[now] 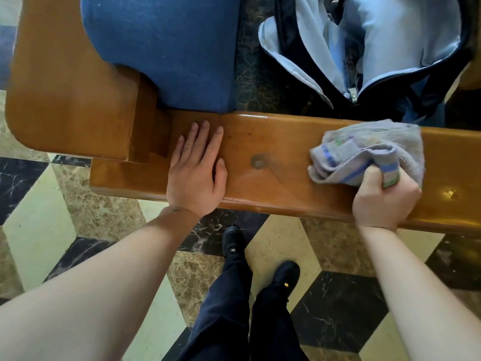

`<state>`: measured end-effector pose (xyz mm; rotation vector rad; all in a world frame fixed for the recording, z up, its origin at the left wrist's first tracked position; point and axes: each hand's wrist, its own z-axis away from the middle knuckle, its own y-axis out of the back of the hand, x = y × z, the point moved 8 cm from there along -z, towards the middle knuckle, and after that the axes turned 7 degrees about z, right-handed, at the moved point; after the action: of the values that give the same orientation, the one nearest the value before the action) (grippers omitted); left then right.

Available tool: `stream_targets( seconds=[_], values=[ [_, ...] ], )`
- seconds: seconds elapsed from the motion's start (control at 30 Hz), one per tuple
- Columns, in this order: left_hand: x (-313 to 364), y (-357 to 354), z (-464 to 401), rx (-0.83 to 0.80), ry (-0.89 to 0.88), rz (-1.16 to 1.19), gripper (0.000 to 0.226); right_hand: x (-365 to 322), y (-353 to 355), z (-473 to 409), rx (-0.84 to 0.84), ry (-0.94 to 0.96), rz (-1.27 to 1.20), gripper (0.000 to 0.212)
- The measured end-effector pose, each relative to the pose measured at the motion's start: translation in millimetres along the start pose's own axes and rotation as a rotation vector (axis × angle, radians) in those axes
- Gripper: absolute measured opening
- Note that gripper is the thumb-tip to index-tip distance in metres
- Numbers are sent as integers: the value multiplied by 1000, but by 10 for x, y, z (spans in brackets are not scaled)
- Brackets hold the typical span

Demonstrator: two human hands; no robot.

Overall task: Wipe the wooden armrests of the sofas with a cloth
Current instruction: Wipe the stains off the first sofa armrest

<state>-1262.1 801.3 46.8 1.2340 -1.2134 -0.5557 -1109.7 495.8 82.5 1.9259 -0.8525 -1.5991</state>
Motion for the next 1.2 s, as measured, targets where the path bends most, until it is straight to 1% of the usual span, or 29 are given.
stream_targets(
  seconds=[0.07, 0.1, 0.13, 0.17, 0.23, 0.3, 0.4, 0.47, 0.53, 0.6, 0.63, 0.7, 0.77, 0.87, 0.9, 0.97, 1.03, 1.1, 1.17, 1.2],
  values=[
    [0, -3, 4, 10, -3, -4, 57, -39, -17, 111, 193, -223, -56, 29],
    [0, -2, 6, 11, -5, -8, 57, -53, -76, 170, 243, -349, -97, 35],
    [-4, -6, 4, 15, -4, -8, 56, -84, -170, 201, 256, -458, -152, 41],
    [-1, -6, 4, 17, -7, -9, 56, -121, -262, 229, 263, -522, -194, 45],
    [3, -10, 9, 20, -14, -10, 56, -282, -391, 265, 280, -538, -179, 48],
    [-2, -8, 12, 23, -15, -10, 56, -482, -488, 316, 264, -542, -92, 51],
    [5, -4, 8, 32, -20, -9, 55, -630, -655, 433, 151, -575, 1, 62],
    [3, 0, 15, 36, -26, -3, 55, -722, -756, 507, 56, -513, 37, 63],
    [4, 3, 22, 39, -29, 8, 55, -821, -801, 575, -10, -380, 36, 63],
    [-7, 5, 18, 40, -21, 25, 57, -889, -841, 644, -130, -166, -20, 66],
    [-6, 0, 16, 38, -15, 35, 58, -916, -862, 680, -222, -14, -40, 66],
    [-14, 7, 4, 47, 4, 44, 59, -946, -900, 763, -403, 276, -63, 57],
    [-42, 11, 1, 46, 30, 61, 59, -945, -886, 799, -509, 411, -86, 47],
    [-47, 21, 4, 38, 42, 80, 57, -931, -745, 690, -518, 462, -187, 26],
    [-50, 22, 3, 35, 45, 83, 56, -894, -722, 633, -558, 464, -225, 19],
    [-49, 26, 0, 33, 46, 86, 54, -772, -706, 464, -659, 440, -232, 24],
    [-46, 23, 3, 33, 42, 82, 53, -629, -657, 283, -693, 437, -183, 27],
    [-44, 24, -2, 35, 40, 81, 52, -437, -527, 75, -630, 392, -162, 29],
    [-40, 22, 2, 37, 38, 83, 52, -147, -301, -153, -476, 266, -139, 27],
    [-40, 25, -3, 42, 37, 84, 53, 30, -172, -258, -371, 186, -120, 26]
  ],
)
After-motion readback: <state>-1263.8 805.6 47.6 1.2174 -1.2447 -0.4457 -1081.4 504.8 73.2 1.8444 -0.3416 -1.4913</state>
